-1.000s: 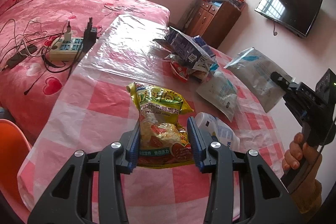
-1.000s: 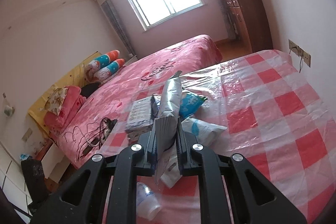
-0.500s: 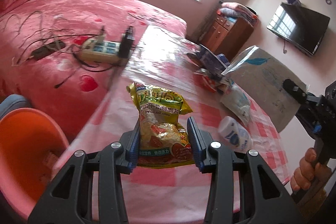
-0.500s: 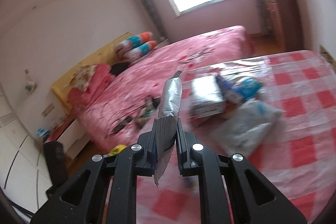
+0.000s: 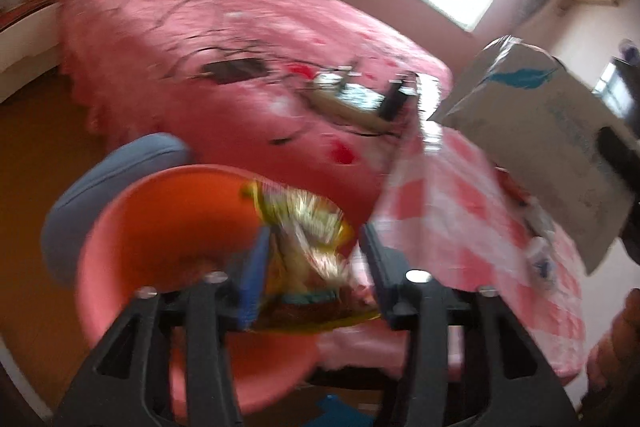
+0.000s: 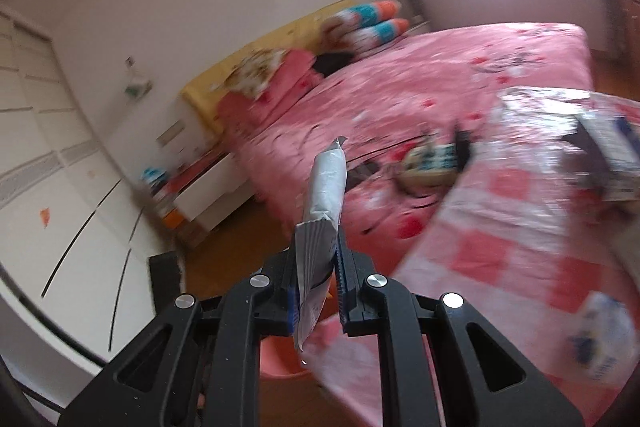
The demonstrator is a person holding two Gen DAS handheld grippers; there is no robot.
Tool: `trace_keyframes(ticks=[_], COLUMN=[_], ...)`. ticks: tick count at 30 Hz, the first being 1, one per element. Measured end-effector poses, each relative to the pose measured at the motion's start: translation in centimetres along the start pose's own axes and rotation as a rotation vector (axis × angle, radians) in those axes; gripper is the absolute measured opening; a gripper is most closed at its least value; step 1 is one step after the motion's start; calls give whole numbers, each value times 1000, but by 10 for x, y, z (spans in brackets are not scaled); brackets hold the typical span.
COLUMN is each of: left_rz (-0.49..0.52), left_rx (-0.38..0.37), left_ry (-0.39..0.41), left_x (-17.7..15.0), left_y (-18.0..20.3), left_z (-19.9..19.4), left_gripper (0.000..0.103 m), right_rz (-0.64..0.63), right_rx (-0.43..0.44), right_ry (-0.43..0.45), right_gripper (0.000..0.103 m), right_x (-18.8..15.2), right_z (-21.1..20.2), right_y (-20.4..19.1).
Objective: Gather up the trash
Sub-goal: 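Carry the snack bag and pouch to the orange bucket and release them, then return both tools toward the remaining trash on the table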
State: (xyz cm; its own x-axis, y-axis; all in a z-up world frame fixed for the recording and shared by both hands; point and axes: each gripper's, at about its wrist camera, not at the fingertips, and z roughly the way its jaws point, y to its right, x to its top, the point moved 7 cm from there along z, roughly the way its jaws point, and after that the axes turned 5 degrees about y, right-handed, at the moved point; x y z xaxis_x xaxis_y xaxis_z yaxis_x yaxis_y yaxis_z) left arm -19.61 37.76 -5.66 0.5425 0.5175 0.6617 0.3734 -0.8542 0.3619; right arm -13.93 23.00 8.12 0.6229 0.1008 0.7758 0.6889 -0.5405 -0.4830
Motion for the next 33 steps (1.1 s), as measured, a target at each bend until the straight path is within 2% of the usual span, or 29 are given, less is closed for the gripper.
trace_keyframes(ticks=[1, 3, 4, 5, 8, 11, 14, 20, 26, 33], left_rz=[-14, -45, -61, -79, -96, -91, -93, -67, -40, 36], left_rx=[34, 76, 95, 124, 149, 176, 167, 127, 67, -9], left_ry=[-2, -5, -8, -9, -1, 10, 8, -3, -1, -1], left_x=[-1, -1, -1, -1, 0, 1, 2, 0, 1, 2], left_y=[-11, -32, -42, -52, -67, -74, -70, -46, -14, 40], left_z=[0, -1, -2, -4, -11, -14, -14, -10, -9, -5], left_gripper=[79, 79, 82, 83, 84, 86, 87, 87, 87, 87], right_rz=[-1, 10, 24, 39, 87, 59, 46, 35, 42, 62], right_rx=[36, 56, 39, 29, 12, -67, -130, -234, -280, -312], right_ry=[-37, -93, -122, -136, -139, -86, -30, 49, 88, 114], right_gripper=[19, 30, 55, 73, 76, 87, 92, 93, 93, 93], right_x=[-6, -16, -21, -24, -28, -23, -18, -13, -19, -23], right_z=[16, 38, 47, 51, 48, 30, 10, -20, -40, -55], right_y=[-11, -17, -16, -14, -4, 8, 22, 49, 68, 86])
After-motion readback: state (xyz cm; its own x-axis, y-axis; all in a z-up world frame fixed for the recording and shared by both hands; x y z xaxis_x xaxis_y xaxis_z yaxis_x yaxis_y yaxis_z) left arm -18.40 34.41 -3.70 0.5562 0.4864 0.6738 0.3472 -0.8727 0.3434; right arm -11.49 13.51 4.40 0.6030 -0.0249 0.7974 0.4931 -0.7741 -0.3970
